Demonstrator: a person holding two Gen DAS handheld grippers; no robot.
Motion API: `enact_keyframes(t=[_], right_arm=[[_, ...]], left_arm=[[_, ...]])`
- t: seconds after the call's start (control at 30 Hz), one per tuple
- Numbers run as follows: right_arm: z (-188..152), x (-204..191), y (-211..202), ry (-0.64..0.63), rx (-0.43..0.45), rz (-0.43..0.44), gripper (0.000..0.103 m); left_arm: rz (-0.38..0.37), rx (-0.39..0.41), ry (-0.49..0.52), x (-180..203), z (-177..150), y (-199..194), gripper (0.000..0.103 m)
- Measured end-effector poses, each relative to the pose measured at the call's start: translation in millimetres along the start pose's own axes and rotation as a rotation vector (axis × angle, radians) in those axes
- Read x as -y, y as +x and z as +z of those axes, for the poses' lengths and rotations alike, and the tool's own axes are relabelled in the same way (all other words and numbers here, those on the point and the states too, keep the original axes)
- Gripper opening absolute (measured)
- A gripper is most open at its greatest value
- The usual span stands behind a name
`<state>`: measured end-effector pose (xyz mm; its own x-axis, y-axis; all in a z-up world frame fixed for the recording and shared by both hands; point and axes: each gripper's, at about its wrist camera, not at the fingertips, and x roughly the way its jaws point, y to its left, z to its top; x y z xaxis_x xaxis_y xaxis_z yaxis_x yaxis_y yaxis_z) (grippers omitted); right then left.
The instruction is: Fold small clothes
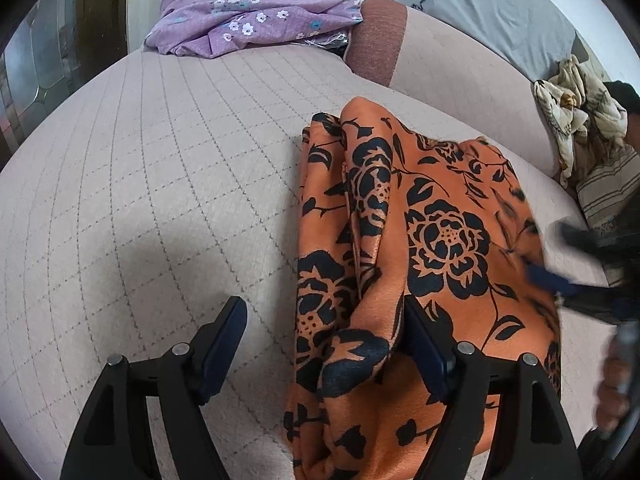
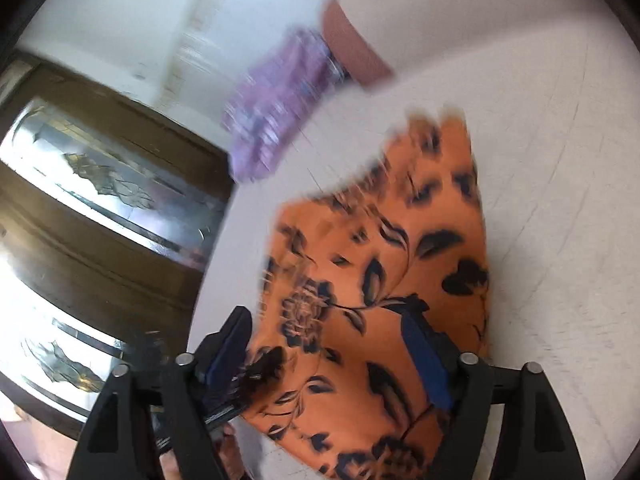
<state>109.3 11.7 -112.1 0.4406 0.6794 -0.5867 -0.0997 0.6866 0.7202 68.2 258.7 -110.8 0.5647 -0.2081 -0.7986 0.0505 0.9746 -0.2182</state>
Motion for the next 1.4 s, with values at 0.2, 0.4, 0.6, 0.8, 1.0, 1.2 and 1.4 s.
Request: enact_keyframes(t=[0.2, 0.4, 0.6, 0.8, 1.0, 1.2, 1.4], right_arm=[[11, -9, -13, 0.000, 0.068, 0.059, 0.080], [47, 25, -4, 0.177, 0.122, 0.128, 0.081], [48, 19, 13, 0.160, 0.057, 0.089, 0.080], [35, 30, 13, 0.185, 0.014, 0.086, 0.082], [27, 9, -11, 0.158, 0.031, 0.170, 0.082], [-12, 1, 25, 0.068, -0.085, 0.092, 0.088], [-17, -33, 10, 0.002, -0.083, 0.103, 0.089]], left_arm=[[-0.013, -0.010, -0.027, -5, 2, 4, 0.081], [-0.010, -0.005, -0.023, -6, 3, 7, 0.081], [-0.006, -0.004, -0.021, -5, 4, 7, 0.081], [-0.003, -0.003, -0.005, -2, 5, 10, 0.082], [-0.004, 0.006, -0.006, -3, 3, 9, 0.082], [-0.006, 0.006, 0.006, -5, 3, 7, 0.082], [-0.010, -0.002, 0.002, -6, 4, 8, 0.082]])
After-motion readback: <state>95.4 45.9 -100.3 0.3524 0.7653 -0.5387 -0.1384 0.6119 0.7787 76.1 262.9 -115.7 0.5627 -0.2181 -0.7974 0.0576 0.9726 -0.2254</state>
